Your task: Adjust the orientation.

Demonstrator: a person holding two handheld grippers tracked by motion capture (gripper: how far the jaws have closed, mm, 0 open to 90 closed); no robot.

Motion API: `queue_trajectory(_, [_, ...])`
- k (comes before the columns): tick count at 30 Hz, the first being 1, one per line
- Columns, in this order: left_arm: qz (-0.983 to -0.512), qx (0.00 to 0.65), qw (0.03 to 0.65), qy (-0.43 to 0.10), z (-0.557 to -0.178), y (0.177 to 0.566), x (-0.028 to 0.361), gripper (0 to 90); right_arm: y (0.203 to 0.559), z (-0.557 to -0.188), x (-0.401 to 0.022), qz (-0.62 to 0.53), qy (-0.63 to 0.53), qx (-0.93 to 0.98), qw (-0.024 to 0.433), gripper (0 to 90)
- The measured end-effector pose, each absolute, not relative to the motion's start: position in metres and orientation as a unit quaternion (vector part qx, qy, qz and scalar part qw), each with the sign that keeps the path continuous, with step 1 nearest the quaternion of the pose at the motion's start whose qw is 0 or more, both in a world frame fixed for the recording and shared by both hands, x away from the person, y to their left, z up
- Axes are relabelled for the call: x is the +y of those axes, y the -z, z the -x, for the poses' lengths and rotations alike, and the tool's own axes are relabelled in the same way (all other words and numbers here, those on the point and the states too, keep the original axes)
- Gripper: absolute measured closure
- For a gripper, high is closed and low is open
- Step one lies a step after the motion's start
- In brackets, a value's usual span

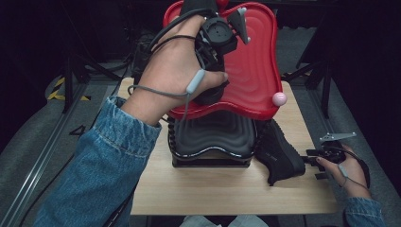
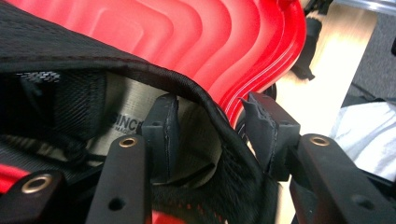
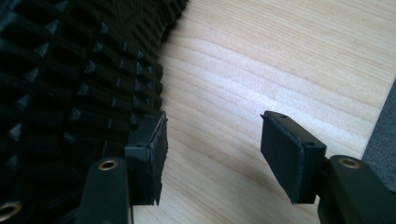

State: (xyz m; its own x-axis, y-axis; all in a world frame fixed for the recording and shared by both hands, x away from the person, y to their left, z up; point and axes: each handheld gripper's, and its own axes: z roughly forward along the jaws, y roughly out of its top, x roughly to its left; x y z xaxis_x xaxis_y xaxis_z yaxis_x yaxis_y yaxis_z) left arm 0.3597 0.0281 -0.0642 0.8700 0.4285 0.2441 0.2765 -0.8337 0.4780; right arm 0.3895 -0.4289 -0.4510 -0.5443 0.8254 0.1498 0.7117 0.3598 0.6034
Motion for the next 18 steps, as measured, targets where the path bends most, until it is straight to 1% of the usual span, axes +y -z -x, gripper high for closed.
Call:
queue_trajectory(9, [-0.939, 0.188, 0.228, -0.176, -0.350, 0.053, 0.039, 55.3, 0.450, -0.389, -0.427, -0.466, -0.316, 0.822, 0.090, 42.0])
queue_trajectory(13, [-0.935, 0.194, 0.228, -0.190, -0.339, 0.044, 0.052, 54.7, 0.450, -0.389, -0.427, -0.467, -0.315, 0.821, 0.091, 41.9])
queue_trajectory(18, [-0.935, 0.198, 0.223, -0.192, -0.332, 0.041, 0.067, 54.1, 0.449, -0.388, -0.427, -0.466, -0.314, 0.822, 0.091, 41.9])
